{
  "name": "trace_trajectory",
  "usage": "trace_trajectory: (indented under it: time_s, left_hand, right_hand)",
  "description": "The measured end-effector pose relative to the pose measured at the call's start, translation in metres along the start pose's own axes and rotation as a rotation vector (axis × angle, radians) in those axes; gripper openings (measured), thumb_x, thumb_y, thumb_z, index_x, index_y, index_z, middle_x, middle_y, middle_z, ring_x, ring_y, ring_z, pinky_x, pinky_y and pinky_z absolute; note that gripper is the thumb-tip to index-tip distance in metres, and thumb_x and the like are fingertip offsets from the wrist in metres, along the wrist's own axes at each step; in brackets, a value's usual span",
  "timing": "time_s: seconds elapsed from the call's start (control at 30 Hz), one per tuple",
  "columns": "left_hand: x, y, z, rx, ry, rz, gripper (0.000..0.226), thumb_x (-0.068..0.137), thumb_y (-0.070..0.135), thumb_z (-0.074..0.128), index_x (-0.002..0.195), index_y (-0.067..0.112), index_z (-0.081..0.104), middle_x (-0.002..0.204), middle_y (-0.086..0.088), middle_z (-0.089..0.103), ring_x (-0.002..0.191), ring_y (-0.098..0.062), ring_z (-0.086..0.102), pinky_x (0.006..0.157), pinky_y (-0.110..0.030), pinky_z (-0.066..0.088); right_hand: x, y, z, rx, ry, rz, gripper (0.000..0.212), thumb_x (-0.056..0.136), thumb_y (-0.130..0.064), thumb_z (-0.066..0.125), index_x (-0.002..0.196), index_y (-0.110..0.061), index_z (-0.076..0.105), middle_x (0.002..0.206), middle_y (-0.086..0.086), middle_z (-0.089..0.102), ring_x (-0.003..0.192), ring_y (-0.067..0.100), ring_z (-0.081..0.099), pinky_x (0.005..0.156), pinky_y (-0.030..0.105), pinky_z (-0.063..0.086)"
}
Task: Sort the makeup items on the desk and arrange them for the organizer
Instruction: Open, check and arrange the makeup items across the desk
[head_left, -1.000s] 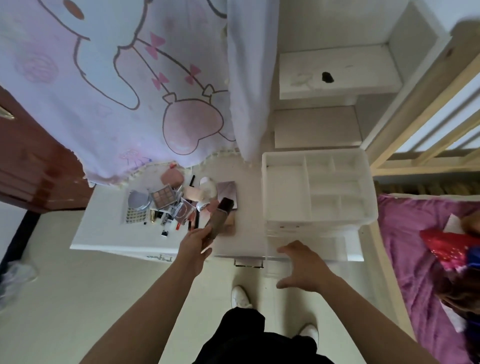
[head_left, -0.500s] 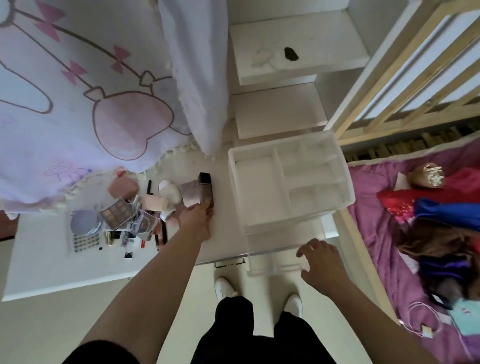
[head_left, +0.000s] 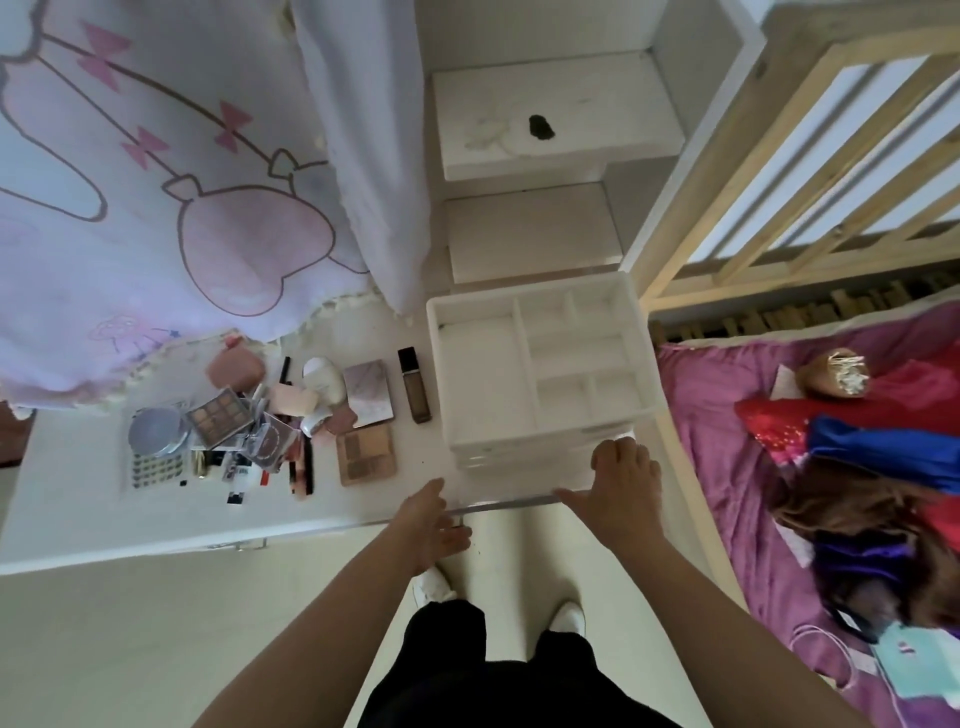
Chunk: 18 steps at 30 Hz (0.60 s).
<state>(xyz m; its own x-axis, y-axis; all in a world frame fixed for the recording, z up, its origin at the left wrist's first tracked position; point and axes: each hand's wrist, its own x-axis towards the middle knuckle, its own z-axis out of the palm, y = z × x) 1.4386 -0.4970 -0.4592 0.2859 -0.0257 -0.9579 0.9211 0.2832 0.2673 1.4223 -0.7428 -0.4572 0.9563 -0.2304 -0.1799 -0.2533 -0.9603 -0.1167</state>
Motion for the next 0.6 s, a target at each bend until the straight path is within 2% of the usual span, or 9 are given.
trace_trajectory:
  time_s: [0.1, 0.17, 0.2, 0.27, 0.3, 0.37, 0.47, 0.53, 0.6]
  left_hand:
    - [-0.006, -0.005, 0.017, -0.207, -0.057, -0.004, 0.051, 0.099, 0.044, 0.053, 0.122, 0.001, 0.039, 0.113, -0.026, 0.050, 0.085, -0.039, 0.061, 0.075, -0.049, 0.052]
    - [-0.011, 0.001, 0.028, -0.358, -0.079, 0.017, 0.059, 0.097, 0.047, 0.056, 0.131, 0.003, 0.035, 0.126, -0.028, 0.048, 0.095, -0.042, 0.060, 0.084, -0.051, 0.053]
    - [-0.014, 0.006, 0.031, -0.415, -0.082, 0.044, 0.060, 0.096, 0.047, 0.058, 0.134, 0.006, 0.035, 0.126, -0.023, 0.047, 0.098, -0.043, 0.059, 0.087, -0.052, 0.052]
    - [-0.024, 0.013, 0.039, -0.458, -0.071, 0.126, 0.060, 0.096, 0.044, 0.060, 0.141, 0.013, 0.035, 0.131, -0.013, 0.042, 0.111, -0.043, 0.053, 0.085, -0.052, 0.055]
    - [-0.025, 0.017, 0.041, -0.460, -0.053, 0.170, 0.060, 0.097, 0.041, 0.060, 0.146, 0.018, 0.034, 0.141, -0.009, 0.036, 0.123, -0.043, 0.046, 0.080, -0.048, 0.059]
    - [-0.024, 0.024, 0.041, -0.488, -0.039, 0.237, 0.067, 0.097, 0.039, 0.061, 0.153, 0.024, 0.027, 0.153, -0.002, 0.023, 0.139, -0.039, 0.033, 0.074, -0.037, 0.061]
    - [-0.022, 0.036, 0.040, -0.548, -0.034, 0.217, 0.092, 0.083, 0.062, 0.067, 0.154, 0.022, 0.025, 0.161, -0.013, 0.012, 0.127, -0.046, 0.048, 0.093, -0.054, 0.054]
    - [-0.021, 0.045, 0.037, -0.447, -0.018, 0.237, 0.088, 0.082, 0.070, 0.061, 0.148, 0.019, 0.034, 0.158, -0.015, 0.018, 0.114, -0.047, 0.058, 0.096, -0.056, 0.051]
    - [-0.025, 0.054, 0.037, -0.260, -0.029, 0.289, 0.067, 0.085, 0.073, 0.053, 0.132, 0.025, 0.046, 0.146, -0.008, 0.033, 0.115, -0.045, 0.057, 0.098, -0.056, 0.050]
  right_hand:
    - [-0.002, 0.007, -0.006, 0.155, 0.003, 0.180, 0.078, 0.057, -0.045, 0.092, 0.114, -0.010, 0.053, 0.114, 0.012, 0.050, 0.101, 0.034, 0.053, 0.088, 0.044, 0.045]
    - [0.005, 0.016, -0.008, 0.470, -0.144, 0.349, 0.094, 0.069, -0.023, 0.088, 0.142, -0.009, 0.030, 0.133, 0.018, 0.042, 0.113, 0.038, 0.052, 0.091, 0.038, 0.045]
    - [0.011, 0.020, -0.010, 0.677, -0.257, 0.461, 0.103, 0.072, -0.013, 0.084, 0.150, -0.011, 0.016, 0.130, 0.020, 0.046, 0.109, 0.036, 0.055, 0.085, 0.032, 0.046]
    - [0.021, 0.025, -0.012, 1.078, -0.410, 0.710, 0.112, 0.071, -0.003, 0.070, 0.155, -0.018, -0.002, 0.103, 0.017, 0.060, 0.089, 0.029, 0.061, 0.081, 0.029, 0.049]
    - [0.026, 0.027, -0.010, 1.220, -0.423, 0.773, 0.107, 0.072, -0.001, 0.063, 0.156, -0.020, 0.001, 0.094, 0.015, 0.060, 0.085, 0.028, 0.062, 0.087, 0.033, 0.052]
    - [0.040, 0.025, -0.014, 1.520, -0.345, 0.811, 0.079, 0.085, 0.006, 0.050, 0.154, -0.019, 0.019, 0.095, 0.013, 0.058, 0.087, 0.028, 0.064, 0.096, 0.042, 0.053]
    - [0.053, 0.018, -0.029, 1.767, -0.303, 0.786, 0.024, 0.101, -0.008, 0.039, 0.122, -0.012, 0.051, 0.099, 0.014, 0.057, 0.082, 0.027, 0.060, 0.080, 0.039, 0.056]
    - [0.057, 0.017, -0.030, 1.724, -0.419, 0.710, 0.027, 0.103, -0.033, 0.043, 0.120, -0.016, 0.055, 0.111, 0.013, 0.056, 0.086, 0.025, 0.059, 0.077, 0.037, 0.054]
    - [0.061, 0.016, -0.029, 1.628, -0.477, 0.661, 0.041, 0.101, -0.056, 0.040, 0.127, -0.026, 0.050, 0.122, 0.004, 0.049, 0.091, 0.021, 0.054, 0.085, 0.040, 0.049]
